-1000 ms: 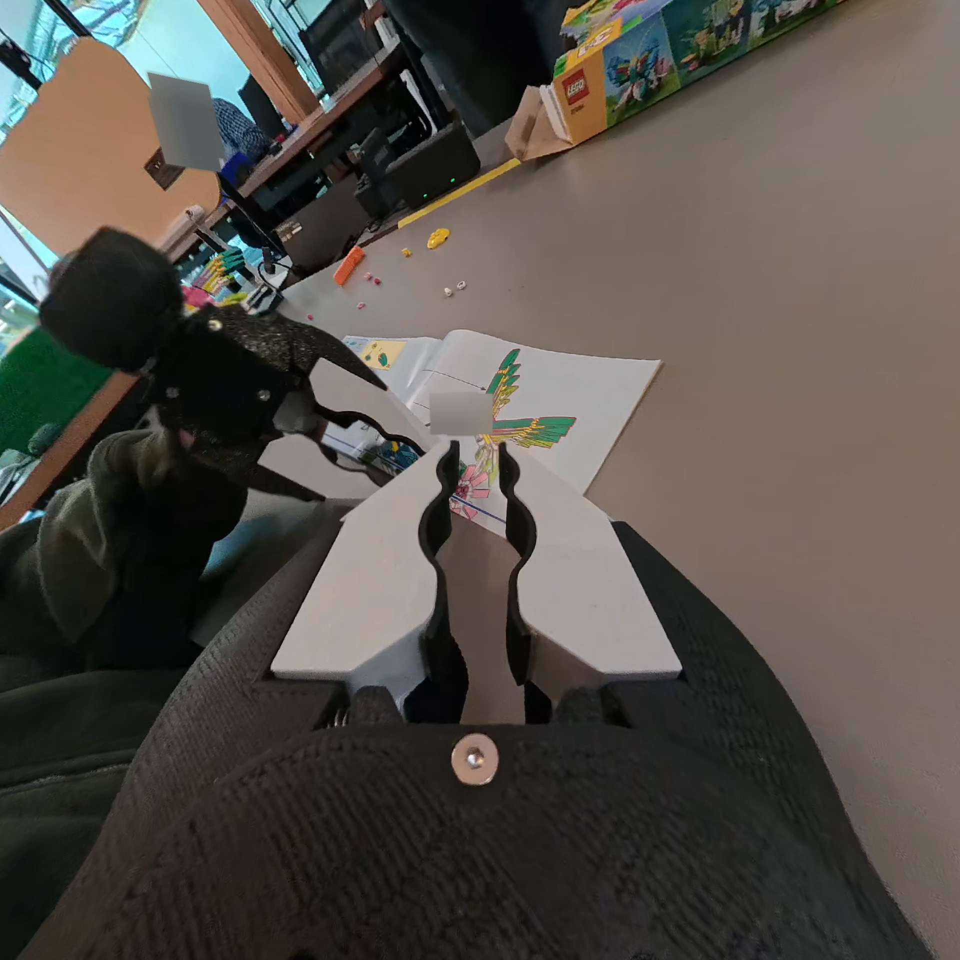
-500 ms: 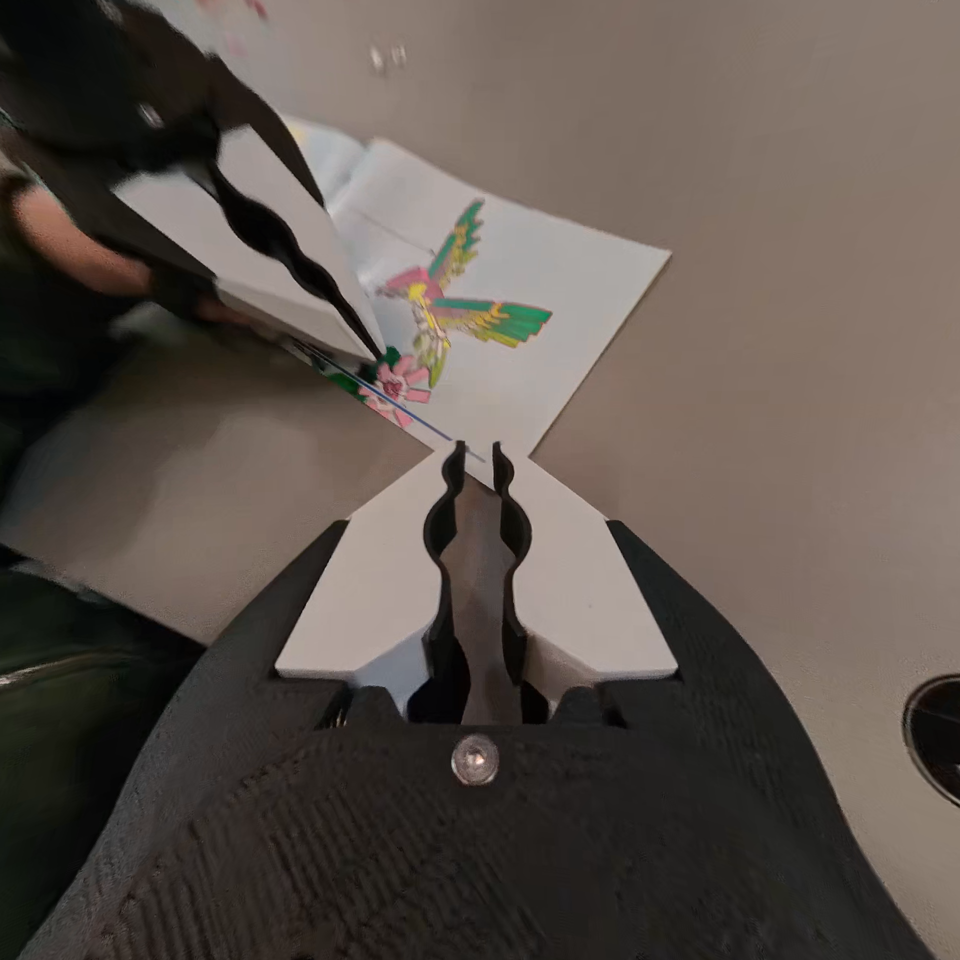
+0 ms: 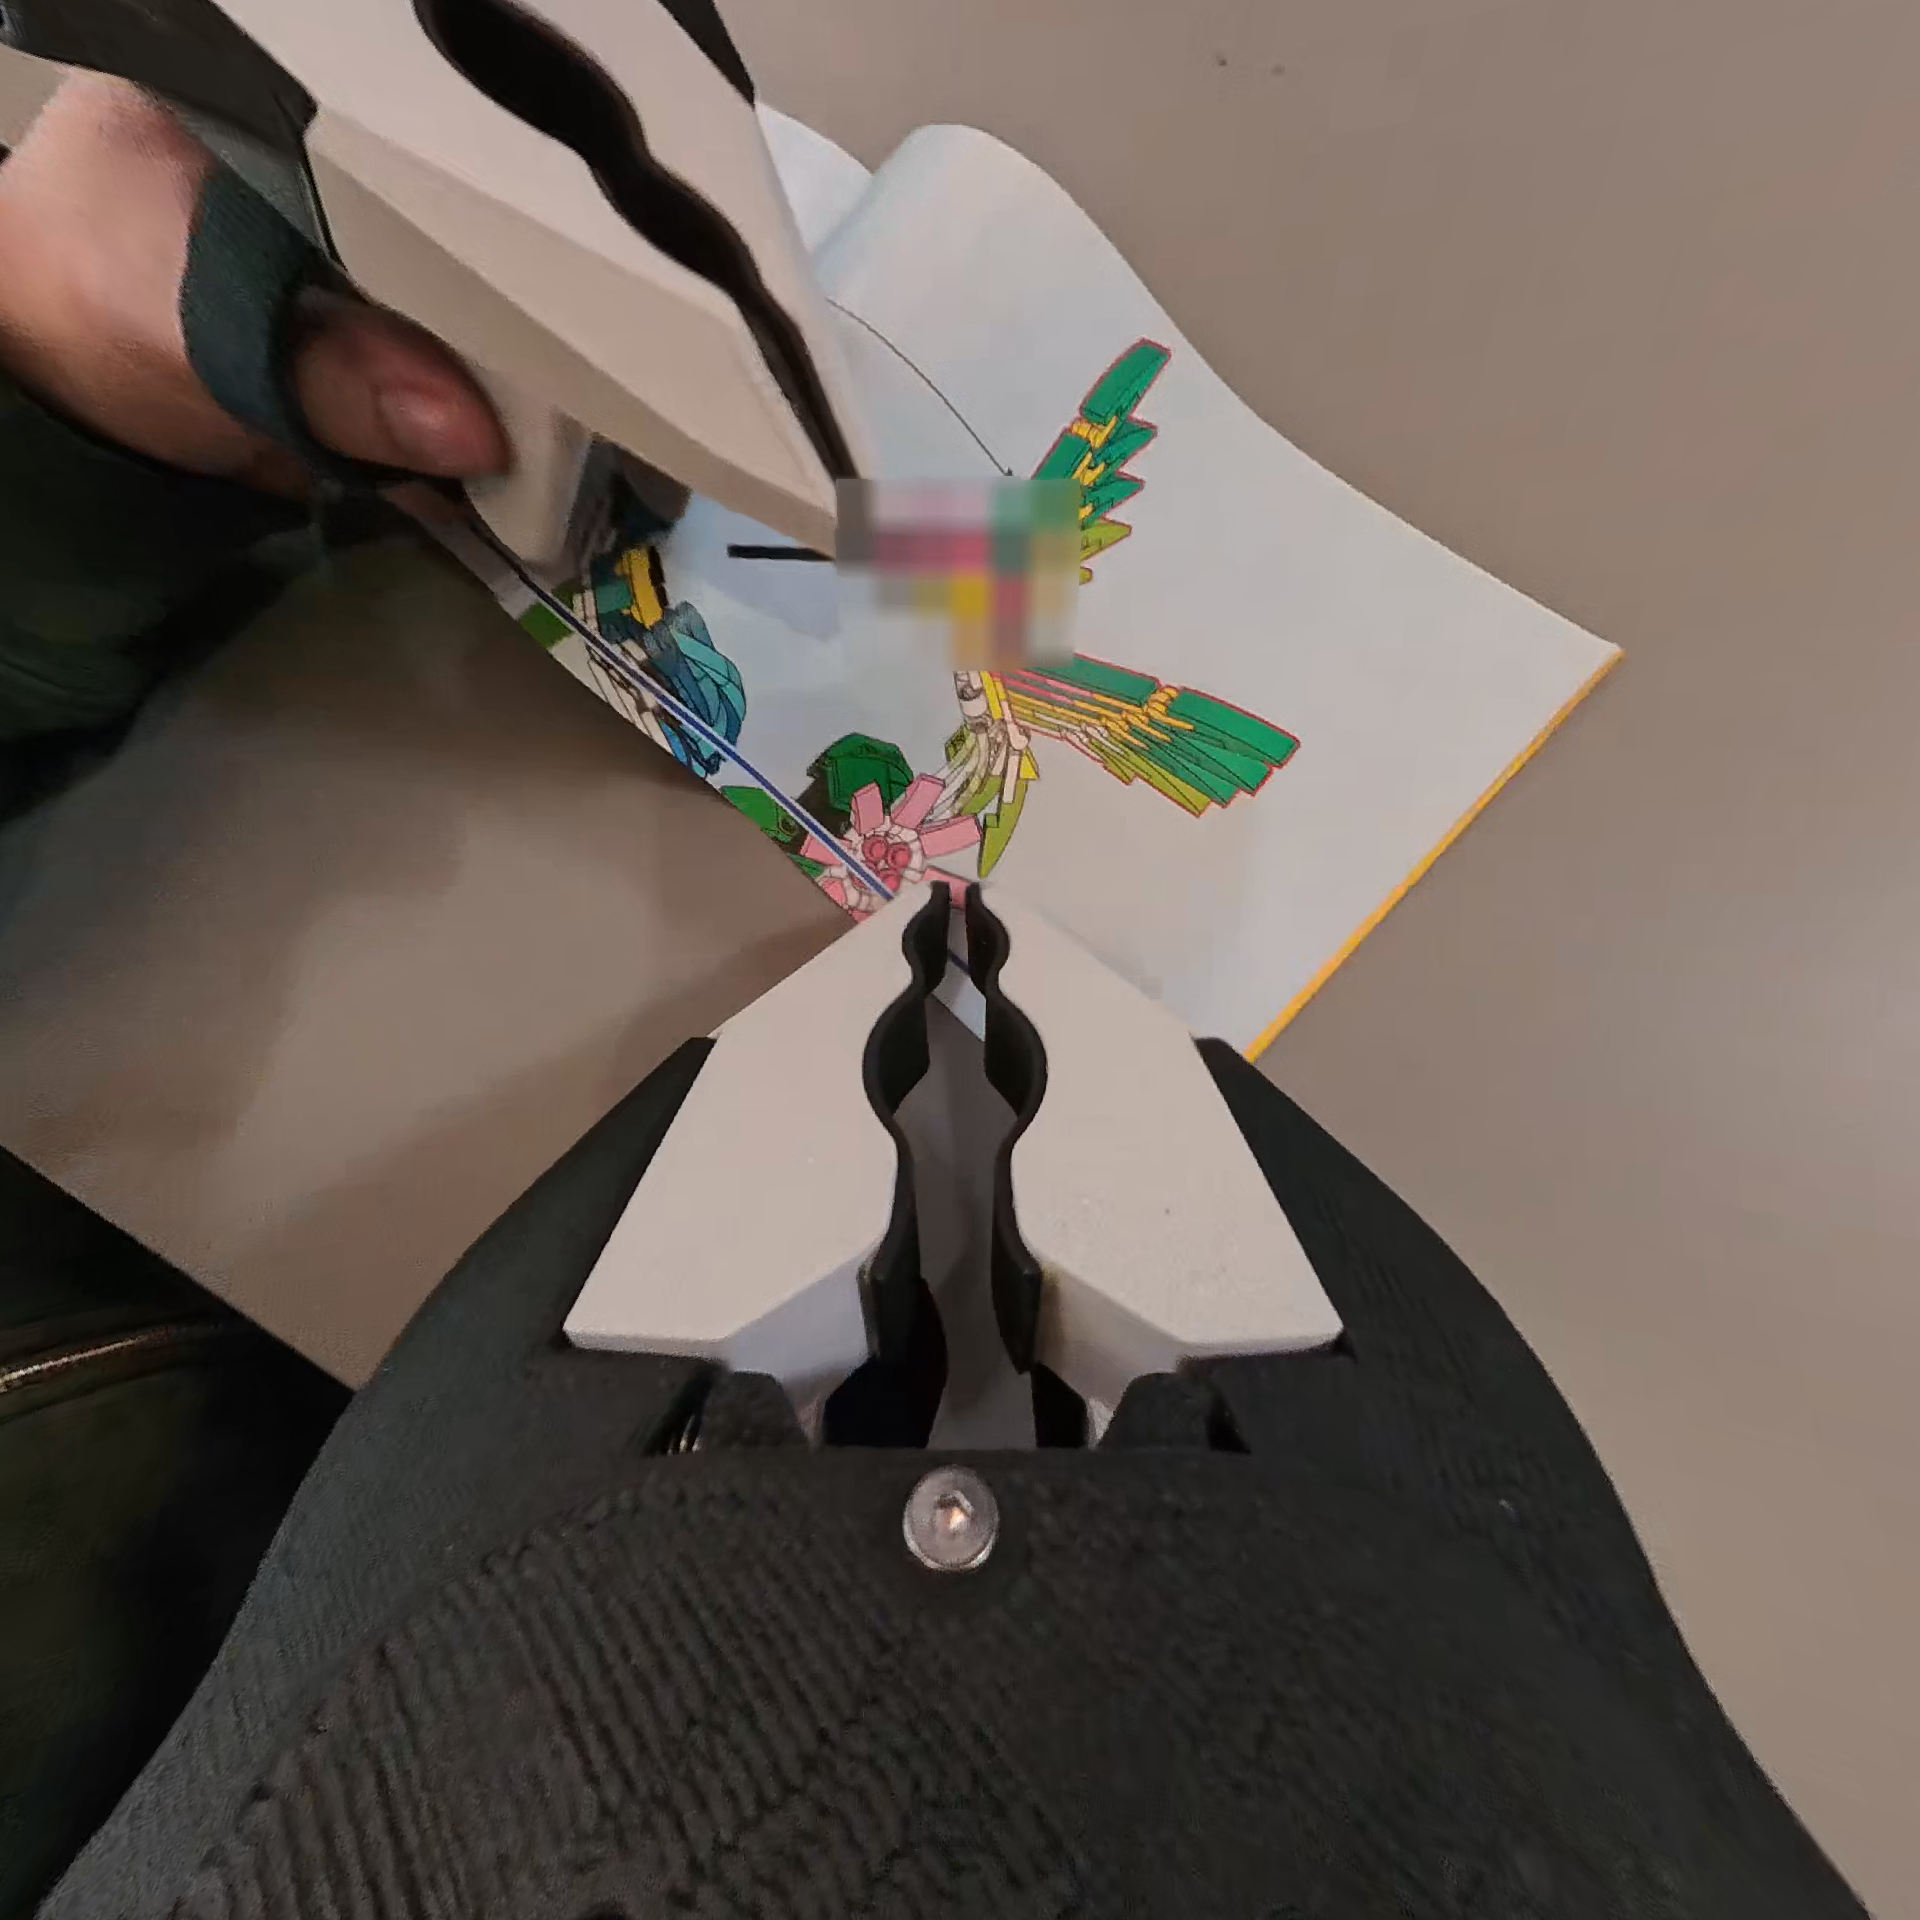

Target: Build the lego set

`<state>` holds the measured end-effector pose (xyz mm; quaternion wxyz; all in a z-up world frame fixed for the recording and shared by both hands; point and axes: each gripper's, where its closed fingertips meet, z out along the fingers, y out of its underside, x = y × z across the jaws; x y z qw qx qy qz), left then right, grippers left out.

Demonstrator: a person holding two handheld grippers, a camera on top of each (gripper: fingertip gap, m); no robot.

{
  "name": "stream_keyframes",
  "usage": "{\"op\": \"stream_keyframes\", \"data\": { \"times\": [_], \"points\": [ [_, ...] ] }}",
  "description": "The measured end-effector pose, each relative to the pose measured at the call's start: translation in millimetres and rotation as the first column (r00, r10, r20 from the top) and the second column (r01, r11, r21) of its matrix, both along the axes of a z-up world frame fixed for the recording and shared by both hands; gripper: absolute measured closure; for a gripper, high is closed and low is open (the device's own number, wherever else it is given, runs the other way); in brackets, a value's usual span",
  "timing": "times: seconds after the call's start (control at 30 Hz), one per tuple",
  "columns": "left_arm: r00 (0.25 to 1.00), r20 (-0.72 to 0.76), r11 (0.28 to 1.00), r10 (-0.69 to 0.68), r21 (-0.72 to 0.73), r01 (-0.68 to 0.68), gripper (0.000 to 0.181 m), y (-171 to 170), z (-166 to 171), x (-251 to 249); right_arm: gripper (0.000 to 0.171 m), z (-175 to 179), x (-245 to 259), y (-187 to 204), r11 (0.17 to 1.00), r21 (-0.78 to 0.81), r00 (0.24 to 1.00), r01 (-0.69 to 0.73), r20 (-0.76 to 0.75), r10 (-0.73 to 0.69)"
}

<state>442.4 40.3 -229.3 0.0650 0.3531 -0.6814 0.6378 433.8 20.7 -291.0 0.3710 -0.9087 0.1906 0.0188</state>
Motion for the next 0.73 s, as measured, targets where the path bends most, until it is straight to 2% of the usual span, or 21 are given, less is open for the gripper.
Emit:
{"op": "stream_keyframes", "data": {
  "times": [0.13, 0.17, 0.23, 0.33, 0.4, 0.47, 0.57, 0.73],
  "points": [
    [0.998, 0.054, 0.997, 0.036, -0.067, -0.032, 0.176, 8, 14, -2, 0.171, 0, 0, 9, 1.0, 0.009, 0.999, 0.024, -0.044, -0.023],
    [0.996, 0.069, 0.999, 0.048, -0.019, -0.047, 0.172, 11, 14, -4, 0.171, 0, 0, 9, 1.0, 0.011, 0.998, 0.029, -0.058, -0.028],
    [0.986, 0.151, 0.977, 0.063, 0.191, -0.091, 0.167, 21, 7, -10, 0.171, 0, 0, 10, 0.999, 0.027, 0.996, 0.034, -0.078, -0.032],
    [0.968, 0.246, 0.857, -0.043, 0.507, -0.091, 0.153, 28, -4, -33, 0.171, 0, 0, 10, 0.997, 0.06, 0.994, 0.047, -0.105, -0.041],
    [0.955, 0.266, 0.753, -0.128, 0.653, -0.081, 0.145, 29, -14, -47, 0.171, 0, 0, 10, 0.996, 0.075, 0.993, 0.049, -0.106, -0.041],
    [0.945, 0.283, 0.654, -0.166, 0.748, -0.109, 0.146, 33, -23, -51, 0.171, 0, 0, 9, 0.995, 0.083, 0.993, 0.053, -0.108, -0.044],
    [0.948, 0.267, 0.592, -0.176, 0.798, -0.114, 0.148, 35, -33, -52, 0.171, 0, 0, 10, 0.995, 0.084, 0.993, 0.055, -0.107, -0.046],
    [0.953, 0.262, 0.594, -0.149, 0.794, -0.126, 0.155, 36, -37, -44, 0.171, 0, 0, 9, 0.995, 0.08, 0.994, 0.052, -0.101, -0.043]
  ]
}}
